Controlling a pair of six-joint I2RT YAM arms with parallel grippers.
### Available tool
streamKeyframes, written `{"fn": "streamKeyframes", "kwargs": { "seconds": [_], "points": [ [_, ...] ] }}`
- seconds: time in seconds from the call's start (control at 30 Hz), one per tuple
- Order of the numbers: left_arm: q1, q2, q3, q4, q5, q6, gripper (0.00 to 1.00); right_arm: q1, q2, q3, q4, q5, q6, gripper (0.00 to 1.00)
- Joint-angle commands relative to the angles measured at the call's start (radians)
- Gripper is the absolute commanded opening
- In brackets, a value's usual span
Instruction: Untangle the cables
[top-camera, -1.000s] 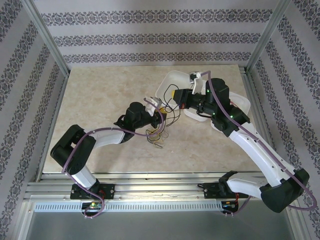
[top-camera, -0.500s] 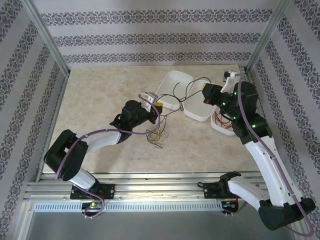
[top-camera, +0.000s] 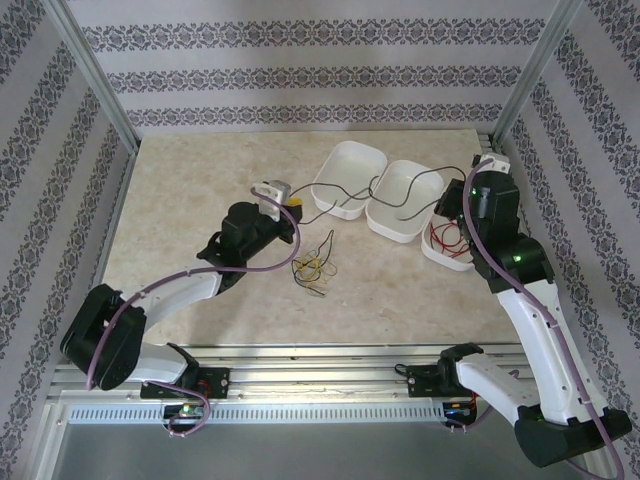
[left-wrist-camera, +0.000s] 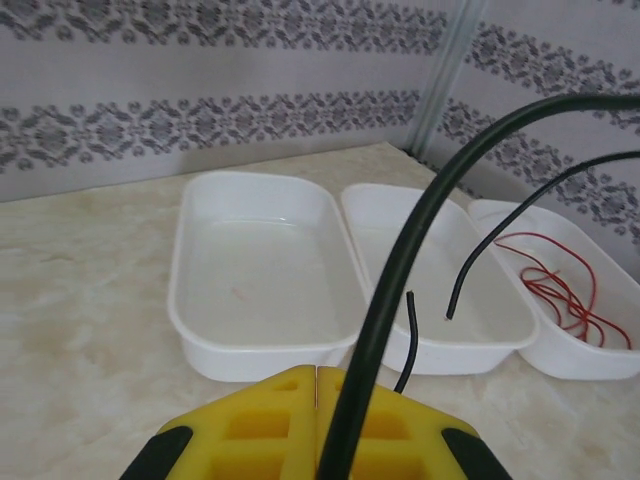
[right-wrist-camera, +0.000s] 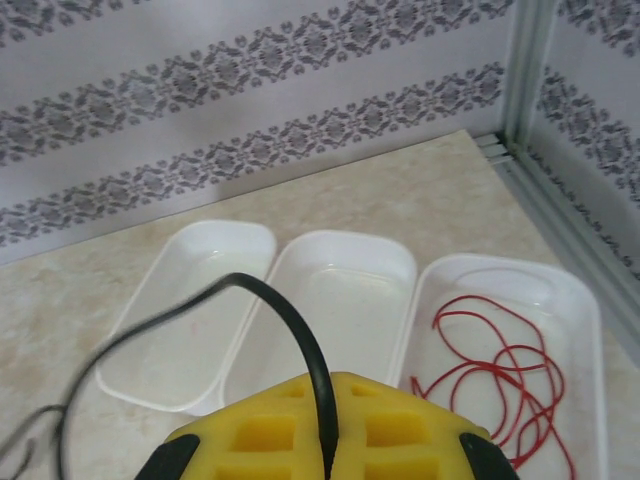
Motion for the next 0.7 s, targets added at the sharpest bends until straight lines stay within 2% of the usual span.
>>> {"fn": "streamKeyframes", "kwargs": {
  "seconds": [0.0,0.37,0.67],
  "points": [
    [0.03,-0.051,-0.028,-0.031,-0.053,-0.013,0.0,-0.019,0.016,0.045,-0.03,0.089,-0.028,0.0],
    [0.08,-0.154,-0.078,-0.084,-0.11,-0.019,0.0,-0.038,0.097,0.09,-0.056,0.147,-0.029,0.0],
    [0.097,-0.228,-0.09,-0.134,-0.091,-0.011,0.0,-0.013,0.153,0.055,0.116,-0.075,0.004,0.0]
  ]
}}
